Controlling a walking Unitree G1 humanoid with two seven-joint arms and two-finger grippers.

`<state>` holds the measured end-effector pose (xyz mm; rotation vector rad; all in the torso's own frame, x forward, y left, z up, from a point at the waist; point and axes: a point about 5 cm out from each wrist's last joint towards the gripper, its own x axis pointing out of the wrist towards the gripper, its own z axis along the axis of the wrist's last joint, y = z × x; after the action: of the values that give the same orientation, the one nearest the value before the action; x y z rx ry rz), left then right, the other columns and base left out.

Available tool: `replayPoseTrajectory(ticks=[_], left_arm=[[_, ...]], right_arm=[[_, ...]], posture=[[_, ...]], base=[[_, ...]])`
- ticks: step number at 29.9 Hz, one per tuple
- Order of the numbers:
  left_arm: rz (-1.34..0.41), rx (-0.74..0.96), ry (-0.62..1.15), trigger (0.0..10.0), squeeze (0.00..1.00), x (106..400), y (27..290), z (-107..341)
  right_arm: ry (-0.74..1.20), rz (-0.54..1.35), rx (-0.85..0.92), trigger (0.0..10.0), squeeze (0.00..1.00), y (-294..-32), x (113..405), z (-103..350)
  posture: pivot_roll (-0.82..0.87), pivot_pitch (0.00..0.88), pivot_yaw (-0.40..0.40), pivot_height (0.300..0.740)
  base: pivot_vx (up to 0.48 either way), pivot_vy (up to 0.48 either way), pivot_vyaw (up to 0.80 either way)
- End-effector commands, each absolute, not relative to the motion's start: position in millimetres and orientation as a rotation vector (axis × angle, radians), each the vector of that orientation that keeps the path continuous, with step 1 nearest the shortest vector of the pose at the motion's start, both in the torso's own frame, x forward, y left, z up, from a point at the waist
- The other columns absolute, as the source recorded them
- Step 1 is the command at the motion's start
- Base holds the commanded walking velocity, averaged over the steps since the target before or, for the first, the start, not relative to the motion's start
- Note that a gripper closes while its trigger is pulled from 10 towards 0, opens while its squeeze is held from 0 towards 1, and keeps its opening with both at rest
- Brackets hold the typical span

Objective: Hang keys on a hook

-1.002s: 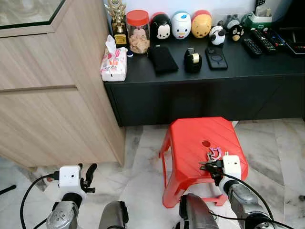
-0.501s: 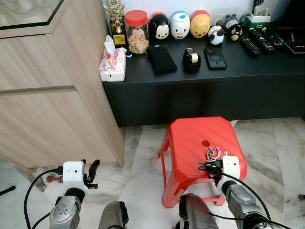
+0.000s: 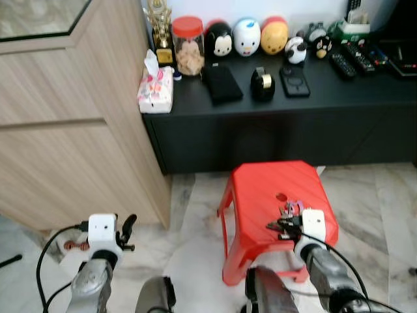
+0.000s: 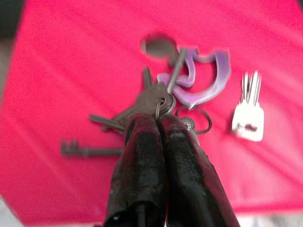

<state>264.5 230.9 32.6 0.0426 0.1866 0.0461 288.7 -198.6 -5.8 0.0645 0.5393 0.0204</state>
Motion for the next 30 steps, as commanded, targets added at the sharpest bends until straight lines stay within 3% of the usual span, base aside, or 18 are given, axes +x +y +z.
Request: replayPoseTrajectory(ticks=[1, 11, 30], left_arm=[[0.066, 0.057, 0.208, 10.0, 0.00, 263, 238, 29], [0.099, 0.044, 0.205, 10.0, 0.00, 279, 242, 31], [0.171, 0.014, 0.256, 10.0, 0.00, 277, 252, 19]], right_arm=[[0.510, 0.012, 0.068, 0.0, 0.00, -200, 293, -1], [0.385, -0.006, 0.086, 0.0, 0.00, -211, 305, 19], [0.148, -0.027, 0.113, 0.0, 0.00, -217, 300, 40]], posture=[[-0.04, 0.018, 0.009, 0.617], [-0.07, 0.000, 0.005, 0.617], [-0.11, 0.000, 0.004, 0.617]], base=[[0.000, 0.000, 0.00], [0.000, 0.000, 0.00], [0.000, 0.000, 0.00]])
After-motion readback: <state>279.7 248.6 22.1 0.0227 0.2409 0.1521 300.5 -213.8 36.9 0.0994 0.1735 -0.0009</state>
